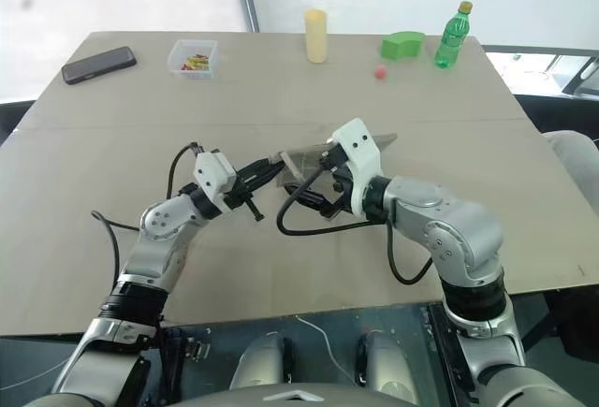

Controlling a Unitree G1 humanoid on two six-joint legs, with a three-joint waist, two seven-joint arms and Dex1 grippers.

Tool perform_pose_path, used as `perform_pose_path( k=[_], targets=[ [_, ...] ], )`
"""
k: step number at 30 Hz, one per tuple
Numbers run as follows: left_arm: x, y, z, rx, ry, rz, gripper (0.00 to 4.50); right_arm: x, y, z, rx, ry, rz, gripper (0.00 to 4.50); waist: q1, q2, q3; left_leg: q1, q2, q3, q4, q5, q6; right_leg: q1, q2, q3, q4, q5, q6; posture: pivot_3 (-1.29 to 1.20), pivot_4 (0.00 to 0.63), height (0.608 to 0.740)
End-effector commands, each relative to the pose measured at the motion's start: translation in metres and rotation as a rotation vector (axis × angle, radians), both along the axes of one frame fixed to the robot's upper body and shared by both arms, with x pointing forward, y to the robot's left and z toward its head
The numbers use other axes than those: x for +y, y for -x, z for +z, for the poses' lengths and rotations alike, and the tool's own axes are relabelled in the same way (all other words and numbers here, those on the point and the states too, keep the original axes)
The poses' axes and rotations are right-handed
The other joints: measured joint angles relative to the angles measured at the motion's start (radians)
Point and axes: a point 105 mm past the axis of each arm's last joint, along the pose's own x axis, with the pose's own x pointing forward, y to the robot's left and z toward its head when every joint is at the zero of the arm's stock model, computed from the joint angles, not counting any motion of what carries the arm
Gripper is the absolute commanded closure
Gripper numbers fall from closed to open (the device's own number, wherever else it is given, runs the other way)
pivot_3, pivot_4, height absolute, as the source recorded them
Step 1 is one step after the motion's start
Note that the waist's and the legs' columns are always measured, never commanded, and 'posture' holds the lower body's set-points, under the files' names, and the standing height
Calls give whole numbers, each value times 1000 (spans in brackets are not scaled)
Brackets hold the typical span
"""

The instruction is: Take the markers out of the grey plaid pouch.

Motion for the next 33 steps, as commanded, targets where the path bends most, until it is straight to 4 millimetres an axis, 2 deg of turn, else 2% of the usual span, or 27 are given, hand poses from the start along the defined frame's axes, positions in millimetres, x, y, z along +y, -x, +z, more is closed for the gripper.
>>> perform_pose_path(
  k=[1,3,5,6,7,13,17,24,27,30,33],
  targets=[
    [-7,4,17,-67,28,1,4500,-3,-4,7,-29,-3,-26,1738,0,0,0,-1,0,0,0,0,0,0,0,0,0,0,0,0,150,740],
    [-8,4,16,-63,36,5,4500,-13,-9,5,-42,36,-77,2850,-1,0,0,-1,0,0,0,0,0,0,0,0,0,0,0,0,150,740],
    [-9,5,15,-59,39,6,4500,-32,-17,6,-52,71,-165,3887,0,0,0,-1,0,-1,0,0,0,0,0,0,0,0,0,0,150,740],
    [-9,5,15,-58,39,6,4500,-39,-20,7,-58,79,-194,4282,0,0,0,-1,0,-1,0,0,0,0,0,0,0,0,0,0,150,740],
    [-9,5,14,-57,41,6,4500,-47,-23,9,-65,90,-231,4407,-1,0,0,-1,0,-1,0,0,0,0,0,-1,0,0,0,0,150,740],
    [-11,7,13,-28,66,-9,4500,-98,-40,23,-115,129,-463,4407,0,0,0,-1,0,-1,0,0,0,0,0,-1,0,0,0,0,150,740],
    [-13,8,13,-8,87,-28,4500,-124,-45,31,-145,153,-571,4407,-1,1,0,-1,-1,-1,0,0,0,0,-1,-1,-1,0,0,0,150,740],
    [-18,12,17,71,191,-78,4500,-183,-54,32,-220,368,-825,4407,-1,1,0,-1,-2,-1,0,0,0,0,-3,-1,-1,0,0,0,150,740],
    [-20,14,18,102,218,-99,4500,-217,-53,21,-211,505,-922,4407,1,1,0,-1,-3,-1,0,0,0,0,-3,-1,-1,0,0,0,150,740],
    [-23,14,20,109,219,-107,4500,-220,-51,21,-223,515,-913,4407,-2,2,0,-1,-4,-2,0,0,0,0,-4,-1,-2,-1,2,0,150,740],
    [-28,13,21,108,216,-111,4500,-203,-49,24,-244,468,-836,4407,-5,2,0,-1,-4,-2,0,0,0,0,-4,0,-3,-1,2,0,150,740]
  ],
)
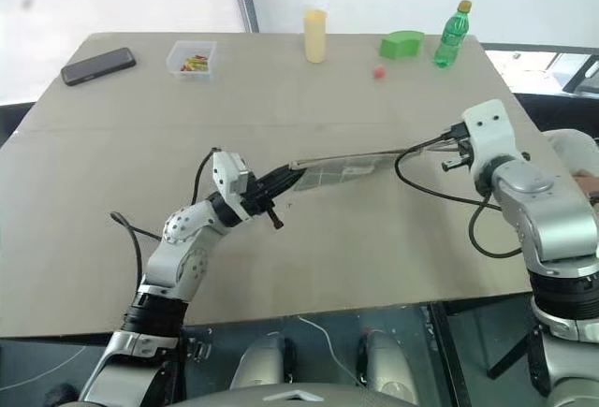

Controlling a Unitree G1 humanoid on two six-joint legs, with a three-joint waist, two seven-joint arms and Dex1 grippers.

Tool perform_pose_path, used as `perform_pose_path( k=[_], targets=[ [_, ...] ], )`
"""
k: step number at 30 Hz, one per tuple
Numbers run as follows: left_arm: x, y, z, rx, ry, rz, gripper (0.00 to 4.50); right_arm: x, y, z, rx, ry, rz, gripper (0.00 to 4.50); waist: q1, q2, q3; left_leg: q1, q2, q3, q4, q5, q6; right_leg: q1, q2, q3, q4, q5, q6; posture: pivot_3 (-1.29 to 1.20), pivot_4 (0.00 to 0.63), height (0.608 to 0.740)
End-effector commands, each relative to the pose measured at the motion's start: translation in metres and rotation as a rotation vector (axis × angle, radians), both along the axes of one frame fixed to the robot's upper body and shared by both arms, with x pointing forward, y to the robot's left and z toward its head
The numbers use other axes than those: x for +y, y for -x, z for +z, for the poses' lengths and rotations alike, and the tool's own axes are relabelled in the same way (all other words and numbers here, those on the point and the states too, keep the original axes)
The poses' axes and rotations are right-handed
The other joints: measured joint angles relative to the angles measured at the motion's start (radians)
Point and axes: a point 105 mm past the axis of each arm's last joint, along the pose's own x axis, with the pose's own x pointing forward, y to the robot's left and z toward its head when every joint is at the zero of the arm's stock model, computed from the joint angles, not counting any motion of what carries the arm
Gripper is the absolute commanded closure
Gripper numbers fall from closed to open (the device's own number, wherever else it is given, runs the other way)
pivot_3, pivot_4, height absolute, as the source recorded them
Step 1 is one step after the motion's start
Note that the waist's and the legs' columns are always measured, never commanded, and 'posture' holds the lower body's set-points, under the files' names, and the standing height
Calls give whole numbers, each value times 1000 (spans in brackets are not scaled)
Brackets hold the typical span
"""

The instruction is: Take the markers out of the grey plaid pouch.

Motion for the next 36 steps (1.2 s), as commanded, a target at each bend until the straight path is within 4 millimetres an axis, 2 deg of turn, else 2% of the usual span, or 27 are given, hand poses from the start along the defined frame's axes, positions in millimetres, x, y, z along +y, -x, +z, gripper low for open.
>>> perform_pose_path(
  k=[1,4,8,9,11,12,13,18,21,22,23,25,31,34,36],
  targets=[
    [1,0,22,-76,33,13,4500,3,4,22,-94,12,29,4407,2,0,0,0,0,0,0,0,0,0,0,0,0,0,0,0,150,740],
    [-4,-2,22,-80,24,16,4500,25,9,25,-137,11,156,4407,6,0,0,0,0,0,0,0,0,0,0,0,-1,0,0,0,150,740],
    [-8,-2,19,-75,22,19,4500,34,23,26,-124,0,270,4407,8,0,0,-1,-2,-2,0,0,0,1,-1,0,-2,0,0,0,150,740],
    [-9,-2,18,-73,23,18,4500,37,29,26,-117,9,310,3825,8,0,0,-1,-2,-2,0,0,0,1,-1,0,-2,0,0,0,150,740],
    [-11,-2,18,-70,29,16,4500,43,42,27,-100,6,380,3044,9,0,0,-1,-2,-2,0,0,0,1,-1,0,-2,0,0,0,150,740],
    [-12,-1,18,-70,31,15,4500,43,48,27,-85,-3,399,2433,8,0,0,-1,-2,-3,0,0,0,1,-1,-1,-2,0,0,0,150,740],
    [-12,-1,19,-71,33,13,4500,40,55,27,-73,-4,411,2118,8,0,0,-1,-2,-3,0,0,0,1,-1,-1,-2,0,0,0,150,740],
    [-12,-2,19,-71,34,7,4500,42,82,45,-67,-117,517,2118,5,0,0,1,-2,-6,0,0,1,5,-1,-3,-4,0,0,0,150,740],
    [-13,-2,20,-78,37,-8,4500,58,73,58,-125,-225,538,2951,2,1,0,4,-3,-12,0,-1,1,9,0,-3,-4,0,0,0,150,740],
    [-14,-2,20,-81,37,-14,4500,64,68,59,-134,-251,535,3429,0,1,1,6,-4,-14,0,-1,1,11,0,-3,-4,0,0,0,150,740],
    [-15,-1,20,-83,37,-20,4500,71,61,57,-129,-267,530,3958,2,2,1,8,-5,-15,0,-2,4,12,0,-3,-3,0,0,0,150,740],
    [-16,-1,21,-86,38,-27,4500,83,53,50,-109,-272,531,4445,3,2,1,10,-7,-18,0,-3,5,14,0,-3,-2,0,0,0,150,740],
    [-18,1,25,-107,33,-45,4500,104,30,33,-47,-266,526,4445,6,3,2,5,-11,-21,1,-2,3,13,-3,-3,-3,0,0,0,150,740],
    [-19,3,27,-115,36,-50,4500,104,26,23,0,-234,522,4445,6,4,2,2,-11,-23,1,-2,4,13,-3,-6,-2,0,0,0,150,740],
    [-20,6,28,-111,48,-62,4500,106,32,12,63,-175,557,4445,6,6,3,1,-11,-25,1,-2,4,13,-3,-8,-3,0,0,0,150,740]
  ],
)
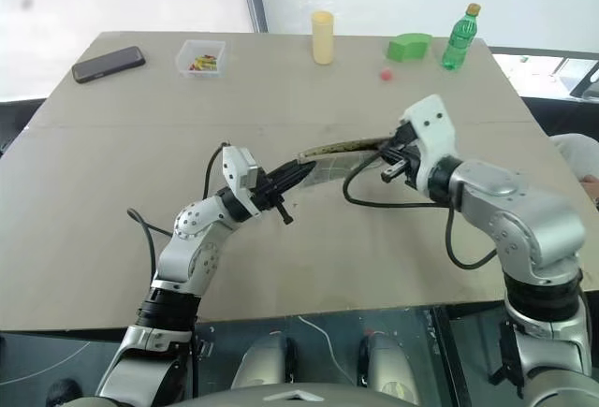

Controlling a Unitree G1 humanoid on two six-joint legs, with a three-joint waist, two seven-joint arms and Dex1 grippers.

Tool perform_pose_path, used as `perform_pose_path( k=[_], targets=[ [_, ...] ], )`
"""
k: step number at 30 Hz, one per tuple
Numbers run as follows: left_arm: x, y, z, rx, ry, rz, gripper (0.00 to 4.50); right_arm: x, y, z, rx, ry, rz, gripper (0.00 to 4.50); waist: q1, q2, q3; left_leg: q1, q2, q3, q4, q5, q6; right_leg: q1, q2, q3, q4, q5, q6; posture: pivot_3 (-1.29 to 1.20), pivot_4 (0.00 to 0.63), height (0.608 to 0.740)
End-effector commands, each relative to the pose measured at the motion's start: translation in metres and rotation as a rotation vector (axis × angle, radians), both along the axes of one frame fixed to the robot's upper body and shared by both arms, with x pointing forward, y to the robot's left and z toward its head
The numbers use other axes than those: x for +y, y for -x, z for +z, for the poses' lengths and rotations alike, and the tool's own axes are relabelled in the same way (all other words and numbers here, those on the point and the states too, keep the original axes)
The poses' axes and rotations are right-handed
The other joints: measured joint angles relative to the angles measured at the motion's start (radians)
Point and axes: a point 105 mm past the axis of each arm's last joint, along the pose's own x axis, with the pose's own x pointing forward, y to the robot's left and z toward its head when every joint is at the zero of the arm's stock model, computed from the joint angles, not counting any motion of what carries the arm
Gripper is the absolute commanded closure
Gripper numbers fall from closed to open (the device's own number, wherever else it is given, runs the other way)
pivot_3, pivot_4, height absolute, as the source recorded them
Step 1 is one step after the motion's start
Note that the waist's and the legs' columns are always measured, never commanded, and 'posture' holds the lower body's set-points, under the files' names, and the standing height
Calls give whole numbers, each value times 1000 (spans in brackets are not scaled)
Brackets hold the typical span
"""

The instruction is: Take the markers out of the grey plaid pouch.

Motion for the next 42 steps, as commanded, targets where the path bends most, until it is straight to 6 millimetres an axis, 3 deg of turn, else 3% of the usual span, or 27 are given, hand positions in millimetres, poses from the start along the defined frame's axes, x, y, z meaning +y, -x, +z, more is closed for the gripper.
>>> perform_pose_path(
  k=[1,4,7,10,14,20,21,23,25,28,35,42],
  targets=[
    [-6,10,21,-76,37,-49,4500,0,7,-1,-1,86,49,4445,0,2,1,0,0,0,0,0,0,0,0,0,0,0,0,0,150,740],
    [-15,24,23,0,86,-154,4500,0,22,2,7,186,120,4445,-1,3,2,-1,0,-1,0,0,0,0,0,-1,0,-1,1,0,150,740],
    [-22,39,26,136,162,-275,4500,2,41,20,-3,242,216,4445,-2,5,3,-1,0,-2,0,0,0,0,-1,-1,-1,-1,2,0,150,740],
    [-21,45,22,255,195,-342,4500,4,48,32,-35,331,263,4445,-3,6,4,0,0,-3,0,0,1,0,-1,-2,-4,-1,2,0,150,740],
    [-10,37,12,345,208,-315,4500,3,48,7,-4,503,310,4445,-3,5,3,0,0,-4,0,-1,2,1,-1,-2,-5,-1,2,0,150,740],
    [2,34,-15,347,99,-247,4500,12,43,-20,14,554,353,4445,-2,6,3,0,-1,-3,0,0,1,0,-2,-2,-5,-1,2,0,150,740],
    [5,33,-21,359,91,-228,4500,12,42,-28,11,577,363,4062,0,6,3,-1,-1,-3,0,0,0,0,-2,-2,-5,-1,2,0,150,740],
    [9,32,-27,377,91,-200,4500,13,41,-35,-13,615,385,3901,0,5,3,-1,-1,-4,0,0,0,1,-2,-4,-6,-1,2,0,150,740],
    [11,32,-29,375,88,-185,4500,17,35,-33,-91,653,398,2920,-2,6,3,-1,-2,-4,0,0,1,0,-2,-4,-6,-1,2,0,150,740],
    [12,32,-30,369,84,-167,4500,23,30,-33,-161,686,429,1896,-4,6,3,-1,-2,-4,0,0,0,1,-2,-4,-5,-1,2,0,150,740],
    [15,32,-27,305,80,-142,4500,37,21,-46,-238,773,497,1896,-3,6,3,0,-2,-3,1,0,0,1,-2,-4,-5,-1,2,0,150,740],
    [21,34,-39,260,18,-110,4500,27,19,-68,-230,924,516,1896,-3,6,3,0,-2,-3,1,0,0,1,-2,-4,-5,-1,2,0,150,740]
  ],
)
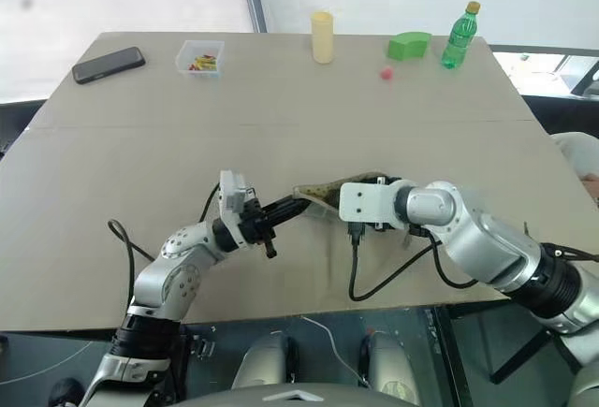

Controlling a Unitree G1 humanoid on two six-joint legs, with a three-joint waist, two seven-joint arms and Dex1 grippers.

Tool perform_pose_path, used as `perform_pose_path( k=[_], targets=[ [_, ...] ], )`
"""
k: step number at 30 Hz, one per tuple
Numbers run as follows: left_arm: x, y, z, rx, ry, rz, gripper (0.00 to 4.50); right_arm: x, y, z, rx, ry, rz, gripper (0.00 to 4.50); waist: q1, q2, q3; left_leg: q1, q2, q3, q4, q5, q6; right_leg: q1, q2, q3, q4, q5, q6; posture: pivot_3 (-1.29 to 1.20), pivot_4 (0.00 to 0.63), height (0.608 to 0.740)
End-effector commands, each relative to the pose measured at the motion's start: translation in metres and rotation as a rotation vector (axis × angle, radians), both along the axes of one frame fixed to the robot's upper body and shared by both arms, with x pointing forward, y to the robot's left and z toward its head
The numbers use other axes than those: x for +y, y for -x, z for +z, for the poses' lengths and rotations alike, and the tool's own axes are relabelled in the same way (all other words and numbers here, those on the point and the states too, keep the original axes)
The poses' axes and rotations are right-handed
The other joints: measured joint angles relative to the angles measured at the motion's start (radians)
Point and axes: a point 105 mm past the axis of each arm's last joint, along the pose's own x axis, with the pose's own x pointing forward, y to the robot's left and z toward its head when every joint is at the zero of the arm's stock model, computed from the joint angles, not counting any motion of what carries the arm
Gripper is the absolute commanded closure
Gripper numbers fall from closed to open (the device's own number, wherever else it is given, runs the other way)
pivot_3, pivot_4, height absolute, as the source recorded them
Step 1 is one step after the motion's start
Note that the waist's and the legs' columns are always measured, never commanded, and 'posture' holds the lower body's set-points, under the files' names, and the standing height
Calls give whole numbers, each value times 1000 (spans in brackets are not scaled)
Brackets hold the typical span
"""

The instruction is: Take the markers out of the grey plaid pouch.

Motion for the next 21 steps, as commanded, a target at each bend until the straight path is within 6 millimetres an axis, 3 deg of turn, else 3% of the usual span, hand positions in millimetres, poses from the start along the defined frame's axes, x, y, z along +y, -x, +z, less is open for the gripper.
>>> perform_pose_path(
  k=[1,8,13,16,17,21],
  targets=[
    [8,-1,-3,-38,-26,36,4500,-9,-4,-6,-25,69,-17,1896,0,0,0,0,0,0,0,0,0,0,0,0,0,0,0,0,150,740],
    [7,0,-10,-48,-34,33,4500,-9,-24,-12,-72,35,-123,1896,-2,0,0,0,0,0,0,0,0,0,0,0,1,0,0,0,150,740],
    [6,1,-15,-37,-23,22,4500,3,-31,-19,-109,-28,-134,4018,0,0,0,0,0,0,1,0,0,0,0,0,1,0,0,0,150,740],
    [5,1,-16,-37,-22,19,4500,10,-34,-21,-127,-82,-142,4018,-2,0,-1,0,0,0,1,0,0,0,0,0,1,0,0,0,150,740],
    [5,1,-16,-38,-21,21,4500,11,-35,-21,-134,-100,-150,4370,-2,0,-1,0,0,0,1,0,0,0,0,0,1,0,0,0,150,740],
    [9,-6,-14,-36,-12,51,4500,12,-34,-5,-168,-202,-166,4490,-1,0,-1,0,0,0,1,0,0,0,0,0,2,0,0,0,150,740]
  ],
)
